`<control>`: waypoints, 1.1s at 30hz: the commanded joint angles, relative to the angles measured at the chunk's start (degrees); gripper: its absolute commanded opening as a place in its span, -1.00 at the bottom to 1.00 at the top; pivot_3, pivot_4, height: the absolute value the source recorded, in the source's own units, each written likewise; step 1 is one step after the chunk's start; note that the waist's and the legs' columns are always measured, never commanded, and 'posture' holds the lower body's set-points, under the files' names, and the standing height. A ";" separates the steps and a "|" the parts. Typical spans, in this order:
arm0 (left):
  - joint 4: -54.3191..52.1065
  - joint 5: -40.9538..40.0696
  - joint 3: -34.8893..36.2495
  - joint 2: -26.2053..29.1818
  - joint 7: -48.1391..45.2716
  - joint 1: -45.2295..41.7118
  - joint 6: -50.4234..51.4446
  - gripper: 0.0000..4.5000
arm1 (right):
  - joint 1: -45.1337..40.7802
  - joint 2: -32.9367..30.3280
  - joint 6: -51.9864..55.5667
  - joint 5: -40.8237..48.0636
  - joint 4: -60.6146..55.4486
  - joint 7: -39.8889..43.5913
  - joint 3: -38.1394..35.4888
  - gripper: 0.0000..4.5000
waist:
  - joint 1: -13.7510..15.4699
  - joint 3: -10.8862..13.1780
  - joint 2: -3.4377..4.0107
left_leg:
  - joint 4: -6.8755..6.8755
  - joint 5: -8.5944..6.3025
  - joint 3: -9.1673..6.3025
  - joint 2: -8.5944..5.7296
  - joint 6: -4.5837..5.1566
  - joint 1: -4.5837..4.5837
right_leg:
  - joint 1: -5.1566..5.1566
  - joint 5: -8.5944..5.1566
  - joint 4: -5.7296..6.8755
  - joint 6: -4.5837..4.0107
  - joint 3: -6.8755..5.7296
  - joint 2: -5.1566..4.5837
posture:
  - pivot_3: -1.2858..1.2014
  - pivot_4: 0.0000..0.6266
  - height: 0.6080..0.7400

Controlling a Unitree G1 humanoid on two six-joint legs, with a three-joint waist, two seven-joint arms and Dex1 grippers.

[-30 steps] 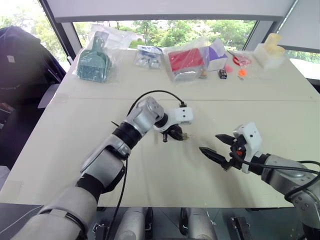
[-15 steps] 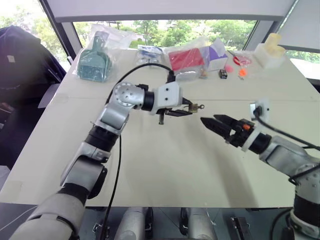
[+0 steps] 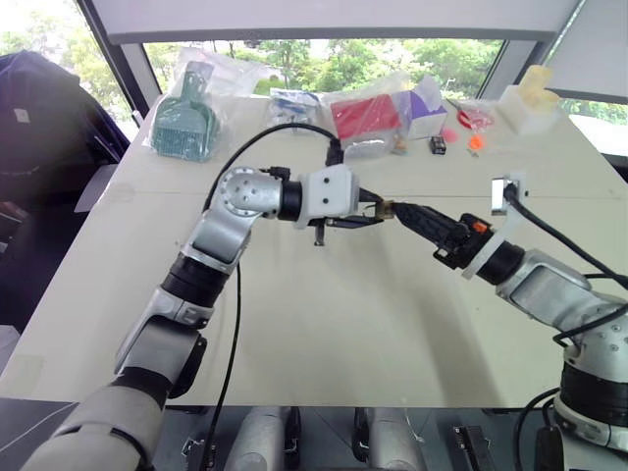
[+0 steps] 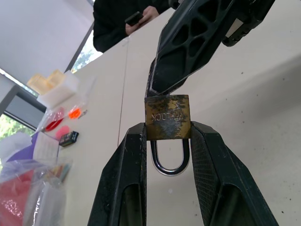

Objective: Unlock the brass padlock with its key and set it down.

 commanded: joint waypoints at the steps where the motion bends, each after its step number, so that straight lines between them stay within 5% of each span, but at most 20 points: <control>1: -2.24 -1.07 0.62 -0.08 0.51 -1.11 -0.93 -0.68 | -0.19 -0.06 -2.27 2.76 -1.91 -1.39 0.02 -0.89 | -0.03 0.00 0.00 | 0.00 0.00 0.00 0.00 0.00 0.00 | 0.00 0.00 0.00 0.00 0.00 0.00 | 0.03 -0.52 0.93; 11: -0.89 1.24 1.08 -0.81 4.91 -2.27 -5.91 -0.68 | 1.19 -0.17 -5.56 4.64 -2.55 -3.84 2.57 -0.95 | 0.00 0.00 0.00 | 0.00 0.00 0.00 0.00 0.00 0.00 | 0.01 0.01 -0.01 0.01 0.00 0.01 | 0.03 -0.52 0.93; 33: 7.59 23.98 0.86 -1.38 35.43 -5.91 -42.67 -0.68 | -0.51 12.87 -20.90 15.60 0.29 -20.80 4.81 -0.95 | -0.02 0.00 0.01 | -0.01 0.00 0.02 0.01 0.00 0.03 | 0.03 0.03 0.01 0.04 0.00 0.01 | 0.03 -0.52 0.93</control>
